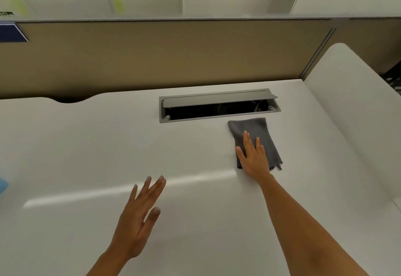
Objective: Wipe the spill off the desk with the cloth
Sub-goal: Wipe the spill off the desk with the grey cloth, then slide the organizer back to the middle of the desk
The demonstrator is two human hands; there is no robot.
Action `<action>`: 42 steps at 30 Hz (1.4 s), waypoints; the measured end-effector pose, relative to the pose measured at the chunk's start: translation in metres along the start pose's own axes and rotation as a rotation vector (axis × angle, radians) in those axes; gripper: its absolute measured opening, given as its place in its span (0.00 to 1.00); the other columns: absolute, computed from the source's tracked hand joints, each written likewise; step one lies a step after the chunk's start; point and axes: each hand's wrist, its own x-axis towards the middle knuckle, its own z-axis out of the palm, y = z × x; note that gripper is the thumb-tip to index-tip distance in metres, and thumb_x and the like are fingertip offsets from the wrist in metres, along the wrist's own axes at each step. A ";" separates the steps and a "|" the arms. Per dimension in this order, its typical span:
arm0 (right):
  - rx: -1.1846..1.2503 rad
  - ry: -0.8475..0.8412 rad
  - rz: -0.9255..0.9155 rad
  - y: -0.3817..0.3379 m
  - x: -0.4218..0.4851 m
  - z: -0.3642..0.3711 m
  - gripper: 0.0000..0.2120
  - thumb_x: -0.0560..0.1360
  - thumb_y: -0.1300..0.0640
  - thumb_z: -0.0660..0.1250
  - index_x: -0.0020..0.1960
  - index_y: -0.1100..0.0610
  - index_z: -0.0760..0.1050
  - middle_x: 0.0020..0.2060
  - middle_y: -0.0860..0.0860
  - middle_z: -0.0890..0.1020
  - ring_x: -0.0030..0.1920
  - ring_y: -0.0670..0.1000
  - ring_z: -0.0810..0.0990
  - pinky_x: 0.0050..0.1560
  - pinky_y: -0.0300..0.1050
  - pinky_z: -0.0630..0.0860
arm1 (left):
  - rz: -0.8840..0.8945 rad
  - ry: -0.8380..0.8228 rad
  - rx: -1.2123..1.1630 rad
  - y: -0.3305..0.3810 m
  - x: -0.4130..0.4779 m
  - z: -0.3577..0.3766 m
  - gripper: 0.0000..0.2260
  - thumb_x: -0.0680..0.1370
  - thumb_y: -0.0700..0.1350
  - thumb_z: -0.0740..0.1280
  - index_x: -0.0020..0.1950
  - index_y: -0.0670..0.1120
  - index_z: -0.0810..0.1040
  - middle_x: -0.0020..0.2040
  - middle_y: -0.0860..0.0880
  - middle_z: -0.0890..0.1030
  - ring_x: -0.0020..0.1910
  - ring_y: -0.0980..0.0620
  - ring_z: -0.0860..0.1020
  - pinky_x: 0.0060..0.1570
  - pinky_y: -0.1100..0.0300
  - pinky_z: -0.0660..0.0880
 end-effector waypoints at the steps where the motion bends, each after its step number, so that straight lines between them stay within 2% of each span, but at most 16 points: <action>1: -0.017 0.004 0.000 0.003 0.002 0.003 0.32 0.82 0.39 0.46 0.80 0.49 0.40 0.80 0.48 0.47 0.79 0.57 0.41 0.77 0.54 0.42 | 0.002 -0.006 -0.007 0.002 0.001 0.004 0.26 0.82 0.63 0.43 0.78 0.57 0.58 0.78 0.61 0.60 0.79 0.54 0.53 0.77 0.58 0.42; 5: -0.059 0.015 -0.026 0.008 0.013 0.007 0.32 0.79 0.35 0.43 0.80 0.46 0.44 0.80 0.45 0.48 0.79 0.56 0.40 0.76 0.54 0.39 | 0.020 -0.033 -0.043 0.012 0.004 0.019 0.26 0.81 0.63 0.44 0.78 0.56 0.58 0.78 0.60 0.61 0.79 0.53 0.54 0.77 0.55 0.45; 9: -0.032 -0.015 -0.026 0.012 0.029 0.002 0.28 0.80 0.37 0.41 0.78 0.41 0.49 0.80 0.44 0.49 0.79 0.55 0.41 0.77 0.56 0.39 | 0.031 -0.057 -0.065 0.021 0.015 0.028 0.27 0.81 0.65 0.43 0.78 0.57 0.58 0.78 0.61 0.60 0.79 0.54 0.53 0.77 0.53 0.46; 14: -0.091 -0.081 0.001 0.014 0.040 -0.001 0.23 0.83 0.42 0.39 0.78 0.38 0.44 0.80 0.45 0.45 0.79 0.55 0.38 0.75 0.58 0.35 | 0.054 -0.049 -0.048 0.024 0.032 0.033 0.27 0.81 0.64 0.43 0.78 0.57 0.58 0.78 0.60 0.60 0.79 0.54 0.53 0.77 0.54 0.44; 22: -0.172 -0.053 -0.001 0.011 0.034 0.001 0.25 0.83 0.43 0.39 0.78 0.41 0.39 0.80 0.46 0.42 0.79 0.56 0.38 0.75 0.58 0.36 | 0.087 -0.053 0.005 0.027 0.059 0.033 0.26 0.81 0.63 0.44 0.78 0.58 0.56 0.79 0.62 0.58 0.79 0.56 0.52 0.77 0.57 0.42; 27: -0.105 -0.154 0.047 0.002 0.036 -0.008 0.24 0.83 0.44 0.39 0.78 0.42 0.39 0.80 0.48 0.42 0.79 0.56 0.37 0.76 0.60 0.35 | 0.095 -0.018 0.007 0.032 0.059 0.024 0.25 0.82 0.63 0.45 0.78 0.58 0.56 0.79 0.62 0.58 0.79 0.57 0.51 0.77 0.58 0.42; 29: -0.023 -0.120 0.054 -0.007 0.029 -0.010 0.25 0.83 0.43 0.40 0.79 0.43 0.41 0.80 0.48 0.45 0.79 0.57 0.38 0.75 0.61 0.36 | 0.089 -0.003 0.007 0.031 0.055 0.019 0.25 0.82 0.63 0.45 0.78 0.59 0.56 0.79 0.62 0.58 0.79 0.57 0.51 0.77 0.58 0.42; 32: -0.033 0.015 -0.111 -0.035 0.000 0.002 0.27 0.82 0.39 0.39 0.79 0.44 0.46 0.80 0.45 0.51 0.79 0.54 0.42 0.75 0.59 0.35 | 0.054 0.016 0.012 0.024 0.047 0.010 0.25 0.81 0.63 0.45 0.78 0.59 0.55 0.79 0.63 0.57 0.79 0.58 0.50 0.77 0.59 0.41; 34: -0.014 0.027 -0.276 -0.063 -0.027 0.020 0.28 0.81 0.38 0.38 0.79 0.44 0.48 0.78 0.42 0.51 0.80 0.51 0.43 0.75 0.56 0.33 | 0.013 0.027 0.012 0.016 0.038 0.006 0.24 0.82 0.62 0.46 0.78 0.60 0.54 0.79 0.63 0.56 0.79 0.59 0.49 0.78 0.58 0.42; 37: 0.041 -0.066 -0.427 -0.107 -0.069 0.055 0.26 0.81 0.37 0.40 0.78 0.38 0.44 0.77 0.36 0.46 0.79 0.45 0.38 0.75 0.54 0.30 | -0.101 0.056 -0.021 0.002 0.018 -0.003 0.24 0.82 0.61 0.47 0.78 0.59 0.54 0.79 0.63 0.54 0.78 0.62 0.46 0.79 0.54 0.42; 42: 0.094 -0.217 -0.565 -0.176 -0.116 0.092 0.24 0.81 0.37 0.42 0.75 0.32 0.39 0.77 0.35 0.46 0.76 0.42 0.33 0.75 0.55 0.29 | -0.243 0.073 0.045 -0.026 -0.019 -0.031 0.29 0.79 0.65 0.42 0.79 0.57 0.49 0.79 0.62 0.48 0.77 0.63 0.39 0.78 0.49 0.39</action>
